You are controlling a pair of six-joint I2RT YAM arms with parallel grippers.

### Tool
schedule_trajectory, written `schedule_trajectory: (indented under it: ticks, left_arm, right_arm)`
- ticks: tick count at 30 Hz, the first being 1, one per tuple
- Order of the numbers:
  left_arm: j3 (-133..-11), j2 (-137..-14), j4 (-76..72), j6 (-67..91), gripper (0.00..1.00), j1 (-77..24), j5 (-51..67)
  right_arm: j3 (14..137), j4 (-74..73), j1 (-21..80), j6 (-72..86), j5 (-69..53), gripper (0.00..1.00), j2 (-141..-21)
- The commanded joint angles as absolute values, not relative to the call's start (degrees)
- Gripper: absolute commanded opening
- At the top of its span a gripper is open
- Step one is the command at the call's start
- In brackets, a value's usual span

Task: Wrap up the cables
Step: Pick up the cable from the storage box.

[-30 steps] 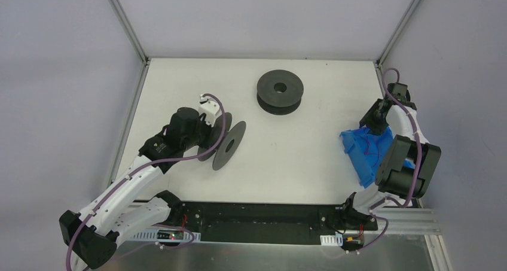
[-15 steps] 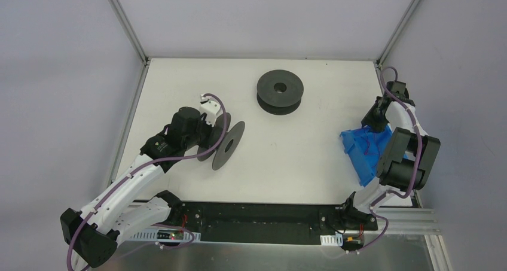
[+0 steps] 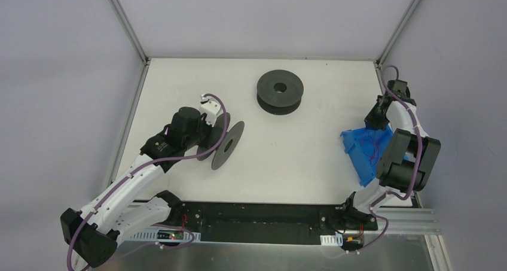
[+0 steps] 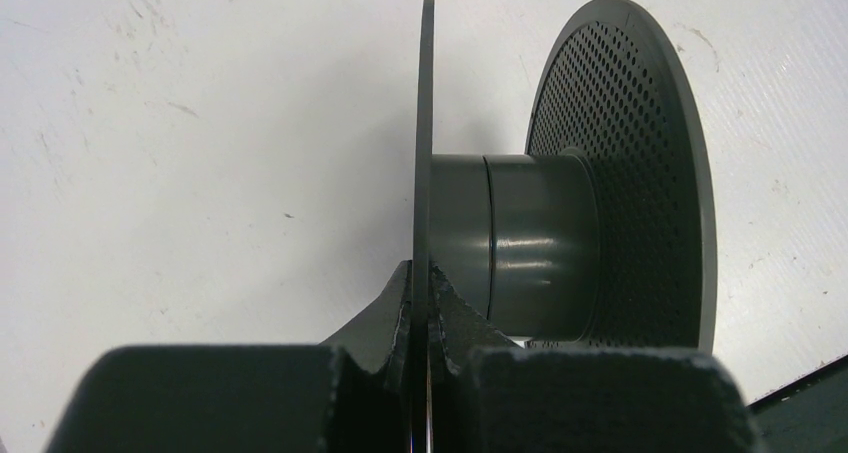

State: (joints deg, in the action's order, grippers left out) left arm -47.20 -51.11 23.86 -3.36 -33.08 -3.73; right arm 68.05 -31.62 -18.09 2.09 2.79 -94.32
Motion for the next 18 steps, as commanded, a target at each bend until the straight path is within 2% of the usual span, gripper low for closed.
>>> schedule_trajectory:
  ticks: [1, 13, 18]
  left_arm:
    - [-47.8, -50.1, 19.8, -3.5, 0.00, -33.7, -4.2]
    - [-47.7, -49.4, 19.8, -3.4, 0.00, -33.7, -4.4]
    - [-47.8, -49.5, 19.7, -3.4, 0.00, -33.7, -3.8]
  right_arm:
    - [70.9, -35.5, -18.4, 2.4, 4.4, 0.00, -89.0]
    - [71.0, -36.5, -18.3, 6.9, 5.4, 0.00, -83.9]
    - [77.4, -39.7, -17.2, 8.3, 9.8, 0.00, -79.8]
